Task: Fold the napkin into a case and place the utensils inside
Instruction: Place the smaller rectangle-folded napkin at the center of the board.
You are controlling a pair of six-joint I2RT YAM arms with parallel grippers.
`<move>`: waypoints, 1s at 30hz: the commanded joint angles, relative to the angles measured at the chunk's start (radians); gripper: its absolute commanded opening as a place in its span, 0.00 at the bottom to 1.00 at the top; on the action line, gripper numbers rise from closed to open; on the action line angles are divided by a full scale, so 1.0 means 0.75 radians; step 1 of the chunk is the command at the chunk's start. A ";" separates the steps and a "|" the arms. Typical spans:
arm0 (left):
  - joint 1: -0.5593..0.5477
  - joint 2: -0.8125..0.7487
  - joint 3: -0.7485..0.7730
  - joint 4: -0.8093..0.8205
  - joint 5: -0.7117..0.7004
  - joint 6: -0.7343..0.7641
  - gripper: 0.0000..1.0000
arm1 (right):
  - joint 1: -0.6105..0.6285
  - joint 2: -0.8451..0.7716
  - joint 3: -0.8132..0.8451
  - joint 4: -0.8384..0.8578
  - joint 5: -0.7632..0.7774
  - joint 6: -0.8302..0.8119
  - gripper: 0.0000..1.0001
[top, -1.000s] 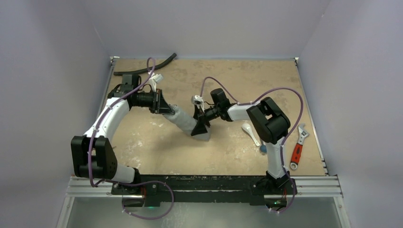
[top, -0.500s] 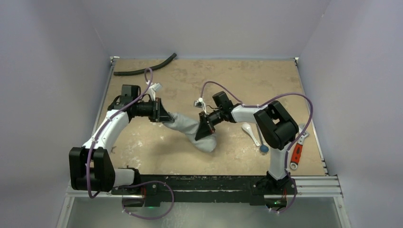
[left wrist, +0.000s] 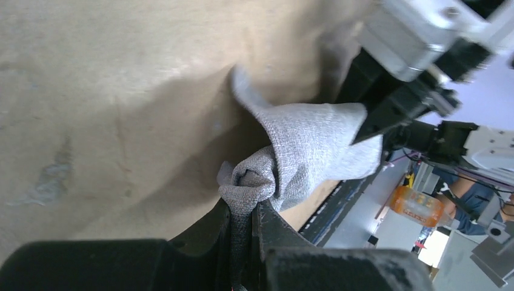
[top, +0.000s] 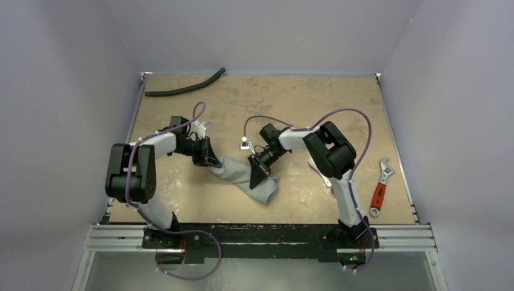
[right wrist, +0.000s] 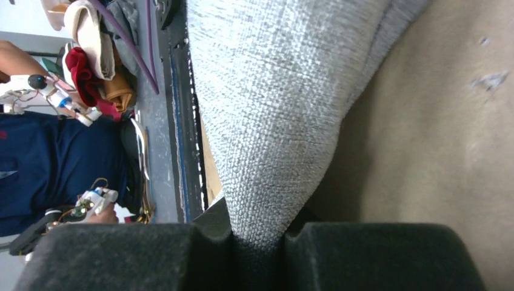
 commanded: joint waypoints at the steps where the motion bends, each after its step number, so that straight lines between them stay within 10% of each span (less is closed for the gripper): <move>1: 0.021 0.081 0.067 -0.010 -0.175 0.138 0.07 | -0.005 0.068 0.187 -0.270 0.205 -0.182 0.21; 5: 0.021 0.086 0.080 -0.011 -0.255 0.159 0.20 | -0.004 0.083 0.259 -0.295 0.313 -0.180 0.40; 7: 0.022 0.061 0.080 -0.019 -0.333 0.166 0.29 | -0.005 0.071 0.275 -0.298 0.382 -0.182 0.94; 8: 0.024 0.039 0.080 -0.020 -0.381 0.166 0.32 | -0.005 0.059 0.278 -0.300 0.398 -0.185 0.98; 15: 0.027 -0.060 0.153 -0.129 -0.429 0.186 0.83 | -0.003 -0.019 0.289 -0.306 0.526 -0.144 0.99; 30: 0.015 -0.205 0.416 -0.346 -0.280 0.465 0.95 | 0.015 -0.106 0.234 -0.271 1.057 0.054 0.99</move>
